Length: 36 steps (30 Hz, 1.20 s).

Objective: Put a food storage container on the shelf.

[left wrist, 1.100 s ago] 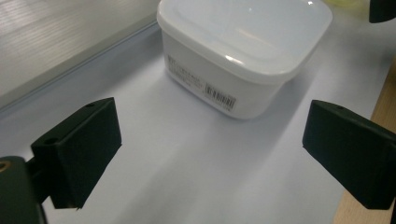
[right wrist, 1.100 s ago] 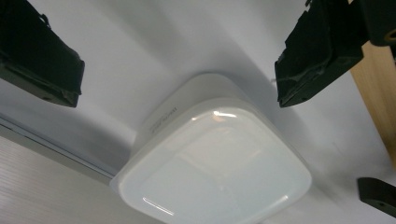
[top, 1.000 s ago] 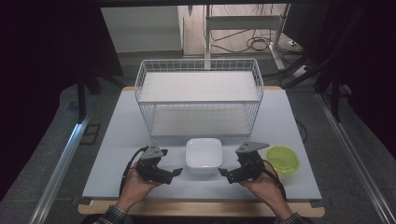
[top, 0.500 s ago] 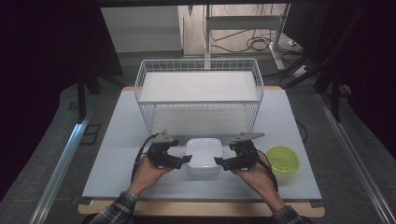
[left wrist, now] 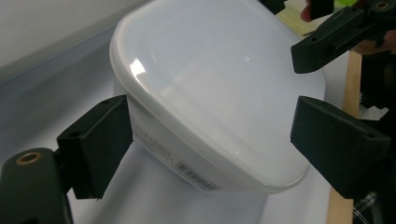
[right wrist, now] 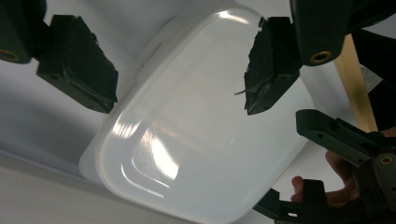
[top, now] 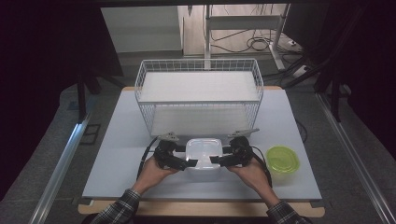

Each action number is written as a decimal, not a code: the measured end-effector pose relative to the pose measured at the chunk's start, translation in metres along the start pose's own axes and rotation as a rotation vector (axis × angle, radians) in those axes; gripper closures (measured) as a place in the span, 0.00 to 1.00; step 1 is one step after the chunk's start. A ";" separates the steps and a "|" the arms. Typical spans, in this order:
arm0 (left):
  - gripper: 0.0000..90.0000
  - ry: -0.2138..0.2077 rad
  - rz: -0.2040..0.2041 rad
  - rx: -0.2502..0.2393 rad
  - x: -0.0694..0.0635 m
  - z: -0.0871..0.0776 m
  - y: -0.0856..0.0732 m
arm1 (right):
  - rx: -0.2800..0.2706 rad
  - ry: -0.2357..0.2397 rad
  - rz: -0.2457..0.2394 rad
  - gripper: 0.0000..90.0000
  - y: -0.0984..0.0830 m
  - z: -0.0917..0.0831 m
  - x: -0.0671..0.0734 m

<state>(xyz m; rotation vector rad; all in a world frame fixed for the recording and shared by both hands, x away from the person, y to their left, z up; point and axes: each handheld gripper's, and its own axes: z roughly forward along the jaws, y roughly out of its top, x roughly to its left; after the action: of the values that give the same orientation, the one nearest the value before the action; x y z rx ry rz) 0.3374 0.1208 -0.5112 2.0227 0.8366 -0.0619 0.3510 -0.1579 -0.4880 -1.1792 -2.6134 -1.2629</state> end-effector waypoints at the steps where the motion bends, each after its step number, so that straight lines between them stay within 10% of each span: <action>1: 0.17 0.003 0.004 0.009 -0.002 -0.002 0.000 | 0.007 -0.005 0.003 0.33 0.000 -0.002 0.001; 7: 0.47 0.036 -0.030 -0.003 -0.014 -0.018 -0.007 | 0.012 0.004 0.103 0.60 -0.008 -0.017 0.003; 18: 0.86 0.148 -0.072 -0.051 -0.024 -0.027 -0.007 | -0.061 -0.034 0.128 0.87 -0.012 -0.032 0.005; 25: 0.87 0.179 -0.075 -0.078 -0.024 -0.024 -0.009 | -0.104 -0.120 0.031 0.88 -0.013 -0.030 0.015; 36: 0.87 0.201 -0.041 -0.155 -0.033 -0.041 0.000 | -0.181 -0.128 -0.028 0.88 -0.007 -0.042 0.025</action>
<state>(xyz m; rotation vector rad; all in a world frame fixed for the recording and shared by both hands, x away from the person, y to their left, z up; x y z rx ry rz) 0.3007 0.1343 -0.4761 1.8865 0.9784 0.1812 0.3164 -0.1738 -0.4569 -1.2938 -2.6596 -1.5058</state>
